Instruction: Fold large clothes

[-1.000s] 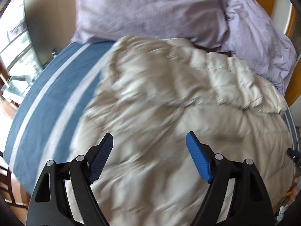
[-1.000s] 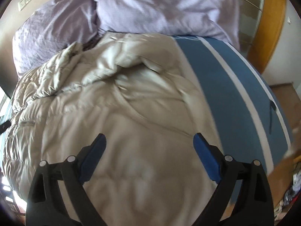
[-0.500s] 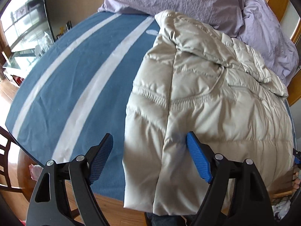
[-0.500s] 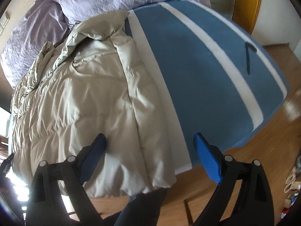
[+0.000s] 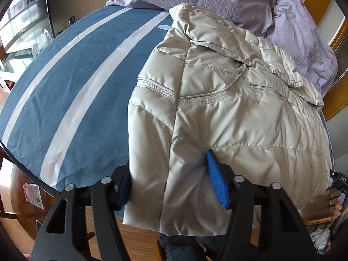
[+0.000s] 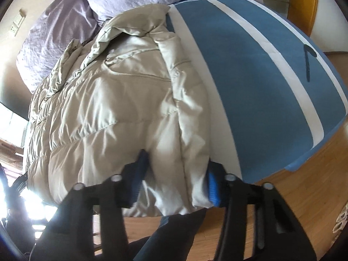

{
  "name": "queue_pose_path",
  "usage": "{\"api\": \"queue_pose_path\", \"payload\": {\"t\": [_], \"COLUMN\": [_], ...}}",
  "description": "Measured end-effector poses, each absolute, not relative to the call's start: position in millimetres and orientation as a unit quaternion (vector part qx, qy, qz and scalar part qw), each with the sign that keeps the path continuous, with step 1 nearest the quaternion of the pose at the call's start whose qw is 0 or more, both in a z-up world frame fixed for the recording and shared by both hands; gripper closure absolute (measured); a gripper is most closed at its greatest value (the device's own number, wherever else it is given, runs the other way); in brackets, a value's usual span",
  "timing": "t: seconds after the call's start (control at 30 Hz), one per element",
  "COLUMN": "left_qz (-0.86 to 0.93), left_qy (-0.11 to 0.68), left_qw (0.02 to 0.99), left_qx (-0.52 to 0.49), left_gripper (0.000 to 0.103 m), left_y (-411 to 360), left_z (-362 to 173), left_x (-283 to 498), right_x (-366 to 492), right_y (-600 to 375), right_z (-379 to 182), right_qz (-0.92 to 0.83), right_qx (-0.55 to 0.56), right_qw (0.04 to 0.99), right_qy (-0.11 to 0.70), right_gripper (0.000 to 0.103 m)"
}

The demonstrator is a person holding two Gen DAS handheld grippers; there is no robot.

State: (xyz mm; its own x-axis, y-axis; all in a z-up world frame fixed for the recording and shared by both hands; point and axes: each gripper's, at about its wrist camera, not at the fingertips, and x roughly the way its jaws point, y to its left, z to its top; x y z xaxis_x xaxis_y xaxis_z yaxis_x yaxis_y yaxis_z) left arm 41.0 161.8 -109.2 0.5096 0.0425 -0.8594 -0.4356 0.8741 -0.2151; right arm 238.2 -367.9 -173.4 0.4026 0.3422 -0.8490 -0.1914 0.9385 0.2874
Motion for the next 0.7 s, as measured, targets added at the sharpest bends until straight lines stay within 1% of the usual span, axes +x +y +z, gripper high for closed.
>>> {"api": "queue_pose_path", "payload": {"t": [0.03,0.1,0.13,0.23,0.3,0.33,0.37,0.4,0.47,0.5,0.57,0.63,0.7], "left_qz": [0.14,0.14,0.14,0.141,0.141,0.14,0.139,0.138,0.134,0.132,0.129,0.125,0.121], "left_qy": [0.474,0.473,0.473,0.473,0.472,0.471,0.47,0.469,0.465,0.463,0.46,0.454,0.446], "left_qw": [0.844,0.844,0.844,0.843,0.843,0.843,0.843,0.844,0.845,0.845,0.846,0.847,0.851], "left_qx": [-0.208,-0.211,-0.212,-0.215,-0.218,-0.219,-0.22,-0.222,-0.228,-0.231,-0.238,-0.246,-0.249], "left_gripper": [0.046,0.047,0.047,0.047,0.047,0.047,0.049,0.052,0.067,0.071,0.083,0.088,0.091], "left_y": [161,161,161,160,160,160,160,160,160,160,161,163,164], "left_z": [-109,-109,-109,-110,-110,-110,-110,-110,-108,-107,-103,-97,-89], "left_x": [41,39,40,40,40,39,37,37,35,34,34,34,34], "right_x": [238,237,237,237,237,236,237,236,235,235,234,232,232], "right_y": [-367,-367,-367,-368,-366,-365,-365,-366,-368,-369,-370,-371,-371], "right_z": [-173,-172,-171,-173,-174,-174,-175,-175,-174,-173,-171,-167,-161], "right_qz": [0.163,0.167,0.167,0.166,0.166,0.166,0.169,0.172,0.177,0.178,0.178,0.178,0.179], "right_qx": [0.073,0.076,0.077,0.082,0.081,0.078,0.076,0.074,0.08,0.085,0.088,0.092,0.103], "right_qw": [0.834,0.833,0.833,0.832,0.832,0.833,0.834,0.834,0.835,0.835,0.837,0.84,0.843], "right_qy": [0.522,0.521,0.521,0.523,0.523,0.521,0.52,0.519,0.516,0.513,0.51,0.504,0.497], "right_gripper": [0.065,0.067,0.067,0.062,0.062,0.066,0.075,0.078,0.087,0.088,0.091,0.092,0.093]}}
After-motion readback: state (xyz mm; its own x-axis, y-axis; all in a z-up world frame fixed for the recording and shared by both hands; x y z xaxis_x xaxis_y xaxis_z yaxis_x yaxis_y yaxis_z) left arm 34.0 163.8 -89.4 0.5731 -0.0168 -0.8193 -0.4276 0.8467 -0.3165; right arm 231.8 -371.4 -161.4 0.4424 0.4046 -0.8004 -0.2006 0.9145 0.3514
